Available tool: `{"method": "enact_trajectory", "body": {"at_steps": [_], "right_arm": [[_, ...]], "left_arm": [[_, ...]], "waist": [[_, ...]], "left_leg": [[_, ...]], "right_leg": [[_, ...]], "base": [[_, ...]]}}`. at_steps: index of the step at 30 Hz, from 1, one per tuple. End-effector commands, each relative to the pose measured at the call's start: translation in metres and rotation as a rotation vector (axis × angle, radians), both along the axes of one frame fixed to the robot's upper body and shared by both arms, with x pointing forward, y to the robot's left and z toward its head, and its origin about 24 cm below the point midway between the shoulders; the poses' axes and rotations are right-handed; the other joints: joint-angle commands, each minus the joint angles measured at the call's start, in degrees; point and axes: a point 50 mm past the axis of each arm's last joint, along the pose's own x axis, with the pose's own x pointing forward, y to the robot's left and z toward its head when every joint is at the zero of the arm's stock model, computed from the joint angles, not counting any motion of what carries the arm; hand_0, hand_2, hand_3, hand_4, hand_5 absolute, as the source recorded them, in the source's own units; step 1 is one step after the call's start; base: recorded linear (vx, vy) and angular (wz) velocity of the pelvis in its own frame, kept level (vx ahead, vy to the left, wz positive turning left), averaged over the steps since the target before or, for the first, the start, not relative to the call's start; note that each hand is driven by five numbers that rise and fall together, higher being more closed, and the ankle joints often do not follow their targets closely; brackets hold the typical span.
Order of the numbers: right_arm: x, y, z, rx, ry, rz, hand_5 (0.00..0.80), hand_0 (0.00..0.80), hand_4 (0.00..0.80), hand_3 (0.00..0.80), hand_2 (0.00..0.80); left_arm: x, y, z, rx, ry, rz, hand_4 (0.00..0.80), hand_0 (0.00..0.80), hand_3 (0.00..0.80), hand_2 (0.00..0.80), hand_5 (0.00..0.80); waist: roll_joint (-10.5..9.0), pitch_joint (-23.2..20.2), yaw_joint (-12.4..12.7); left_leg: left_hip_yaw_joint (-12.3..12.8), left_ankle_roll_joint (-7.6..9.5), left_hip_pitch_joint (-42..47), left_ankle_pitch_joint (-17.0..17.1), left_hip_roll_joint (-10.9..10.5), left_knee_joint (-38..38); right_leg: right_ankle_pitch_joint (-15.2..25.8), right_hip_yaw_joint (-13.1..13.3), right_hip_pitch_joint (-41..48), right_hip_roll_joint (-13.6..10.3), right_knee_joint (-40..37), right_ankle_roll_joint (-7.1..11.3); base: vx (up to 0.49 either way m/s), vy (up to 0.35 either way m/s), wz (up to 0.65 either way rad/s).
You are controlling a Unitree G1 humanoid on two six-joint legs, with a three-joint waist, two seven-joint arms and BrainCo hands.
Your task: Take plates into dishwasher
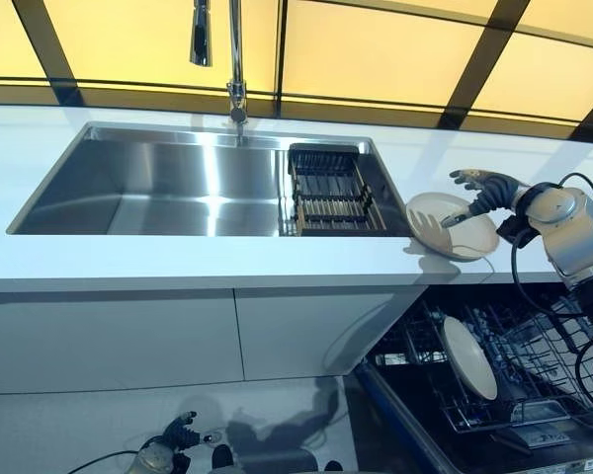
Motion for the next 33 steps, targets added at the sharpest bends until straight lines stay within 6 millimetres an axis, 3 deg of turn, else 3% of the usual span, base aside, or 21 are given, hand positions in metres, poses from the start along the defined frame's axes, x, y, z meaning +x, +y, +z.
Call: {"method": "enact_trajectory", "body": {"at_steps": [1, 17, 31, 33], "right_arm": [[0.003, 0.004, 0.017, 0.008, -0.060, 0.025, 0.000, 0.000, 0.000, 0.000, 0.000], [0.005, 0.009, -0.011, 0.031, 0.032, 0.029, 0.000, 0.000, 0.000, 0.000, 0.000], [0.003, 0.005, -0.024, 0.040, 0.081, -0.001, 0.000, 0.000, 0.000, 0.000, 0.000], [0.001, -0.003, -0.029, 0.044, 0.091, -0.059, 0.000, 0.000, 0.000, 0.000, 0.000]], "left_arm": [[0.016, 0.008, 0.006, 0.057, -0.020, -0.020, 0.000, 0.000, 0.000, 0.000, 0.000], [0.015, 0.009, 0.006, 0.060, -0.013, -0.032, 0.000, 0.000, 0.000, 0.000, 0.000], [0.015, 0.008, 0.006, 0.056, -0.016, -0.042, 0.000, 0.000, 0.000, 0.000, 0.000], [0.014, 0.008, 0.005, 0.055, -0.016, -0.041, 0.000, 0.000, 0.000, 0.000, 0.000]], "waist": [[-0.72, -0.38, 0.41], [-0.53, 0.10, 1.35], [-0.38, 0.51, 1.58], [-0.37, 0.63, 1.64]], "left_leg": [[2.77, 1.23, 5.53, -7.21, -2.69, 0.17], [2.20, 1.65, 5.35, -7.32, -2.83, 0.17], [1.27, 1.76, 5.27, -7.30, -2.74, 0.17], [1.26, 1.77, 5.29, -7.32, -2.67, 0.17]], "right_leg": [[-0.44, 1.51, -1.65, -0.18, 1.95, 1.75], [-0.48, 1.30, -1.74, -0.54, 2.28, 1.94], [-1.07, 1.73, -1.57, -0.65, 2.90, 1.88], [-1.14, 1.67, -1.53, -0.66, 2.94, 1.87]], "base": [[0.000, 0.000, 0.00], [0.000, 0.000, 0.00], [0.000, 0.000, 0.00], [0.000, 0.000, 0.00]]}}
